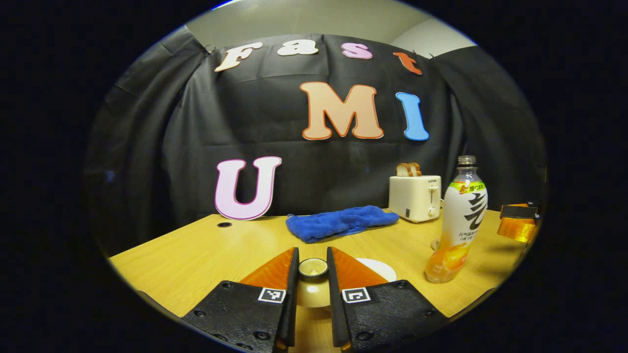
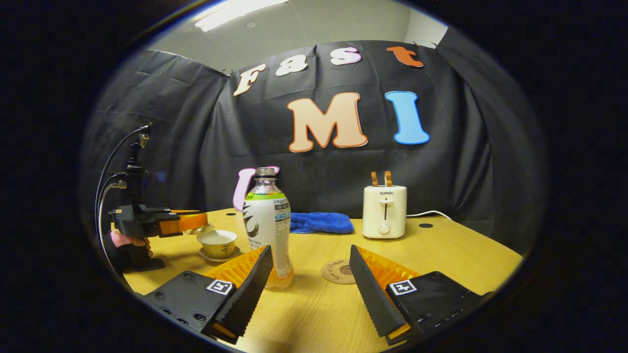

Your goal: Open the teacup lid with one hand, grasp the water bottle and pour water into the teacup with the other hand; after pouring, place the water bottle on the coaster and then close the teacup lid.

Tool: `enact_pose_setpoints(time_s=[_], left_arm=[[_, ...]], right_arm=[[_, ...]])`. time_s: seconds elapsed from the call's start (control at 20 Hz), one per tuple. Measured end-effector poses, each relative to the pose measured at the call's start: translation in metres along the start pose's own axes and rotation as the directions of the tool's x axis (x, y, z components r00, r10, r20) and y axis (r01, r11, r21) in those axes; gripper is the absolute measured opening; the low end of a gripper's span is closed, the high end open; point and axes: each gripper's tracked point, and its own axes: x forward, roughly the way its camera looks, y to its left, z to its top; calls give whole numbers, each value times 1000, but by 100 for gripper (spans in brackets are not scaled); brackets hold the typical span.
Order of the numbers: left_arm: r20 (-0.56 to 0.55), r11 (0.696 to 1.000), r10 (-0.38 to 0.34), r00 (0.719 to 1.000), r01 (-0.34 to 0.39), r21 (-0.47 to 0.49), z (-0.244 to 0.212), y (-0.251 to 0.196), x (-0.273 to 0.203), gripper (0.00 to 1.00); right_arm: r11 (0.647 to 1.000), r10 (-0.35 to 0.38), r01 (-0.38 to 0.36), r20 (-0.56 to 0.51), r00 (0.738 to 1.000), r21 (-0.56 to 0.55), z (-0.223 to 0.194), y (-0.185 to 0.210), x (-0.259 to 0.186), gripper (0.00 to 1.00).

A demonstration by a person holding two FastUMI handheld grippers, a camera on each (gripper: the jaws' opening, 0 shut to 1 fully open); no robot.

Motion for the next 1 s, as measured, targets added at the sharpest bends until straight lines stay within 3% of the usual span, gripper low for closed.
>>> enact_pose_setpoints(time_s=[0.15, 0.45, 0.65, 0.7, 0.75, 1.0], left_arm=[[18, 997, 79, 997, -79, -7, 5, 22, -11, 27], [17, 987, 159, 987, -159, -9, 1, 55, -24, 27], [16, 986, 168, 986, -168, -10, 1, 62, -25, 27], [20, 986, 164, 986, -164, -11, 2, 62, -27, 27], [18, 987, 160, 987, -160, -10, 2, 63, -26, 27], [18, 985, 172, 985, -172, -10, 2, 72, -27, 27]], right_arm=[[998, 61, -61, -7, 998, 2, -3, 17, 5, 95], [995, 98, -98, -46, 994, 5, -10, 42, 29, 95], [997, 76, -76, -106, 992, 2, -21, 46, 46, 95], [998, 63, -64, -133, 989, 0, -25, 44, 50, 100], [999, 54, -55, -159, 986, -2, -30, 44, 55, 95], [999, 40, -45, -238, 970, -18, -43, 50, 73, 99]])
